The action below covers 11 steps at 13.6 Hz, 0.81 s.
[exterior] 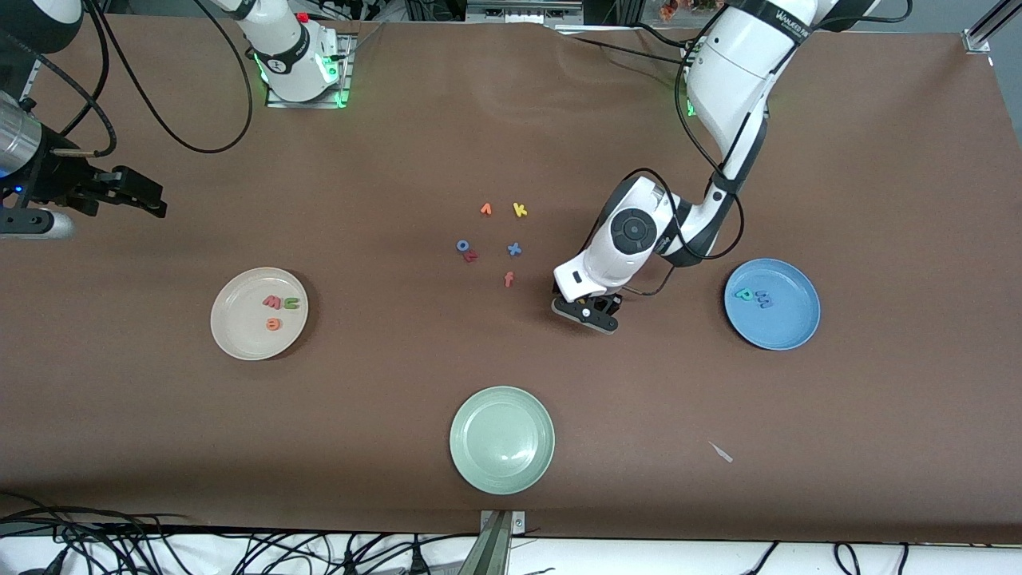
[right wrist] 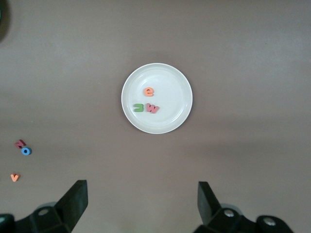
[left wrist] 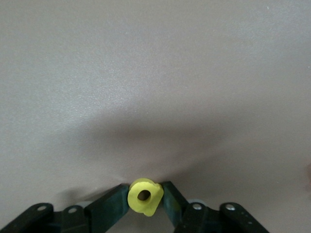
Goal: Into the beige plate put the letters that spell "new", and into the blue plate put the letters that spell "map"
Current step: 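Move the left gripper to the yellow a and grasp it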
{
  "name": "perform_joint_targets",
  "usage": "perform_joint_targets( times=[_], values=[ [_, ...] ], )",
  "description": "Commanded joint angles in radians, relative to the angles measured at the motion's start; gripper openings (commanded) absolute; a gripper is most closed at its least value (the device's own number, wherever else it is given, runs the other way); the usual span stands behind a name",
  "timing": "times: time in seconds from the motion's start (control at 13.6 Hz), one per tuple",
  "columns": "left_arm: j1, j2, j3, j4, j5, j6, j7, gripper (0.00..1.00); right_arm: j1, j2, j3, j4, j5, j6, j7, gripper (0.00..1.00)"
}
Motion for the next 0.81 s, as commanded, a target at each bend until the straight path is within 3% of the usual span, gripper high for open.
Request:
perform_joint_targets(
  times=[0.0, 0.15, 0.44, 0.74],
  values=[
    [0.003, -0.018, 0.017, -0.033, 0.028, -0.007, 0.005, 0.3, -0.005, -0.004, 0.004, 0.0, -0.008, -0.003, 0.01, 1.0],
    [0.025, -0.027, 0.017, -0.036, 0.03, -0.01, 0.008, 0.2, -0.007, -0.005, 0.002, 0.0, -0.008, -0.003, 0.01, 1.0],
    [0.17, -0.151, 0.01, -0.047, 0.039, -0.186, 0.048, 0.22, -0.007, -0.005, 0.002, -0.002, -0.008, -0.003, 0.01, 1.0],
    [0.347, -0.258, 0.009, -0.144, 0.039, -0.256, 0.296, 0.21, -0.007, -0.005, 0.002, 0.0, -0.008, -0.005, 0.01, 1.0]
  ],
)
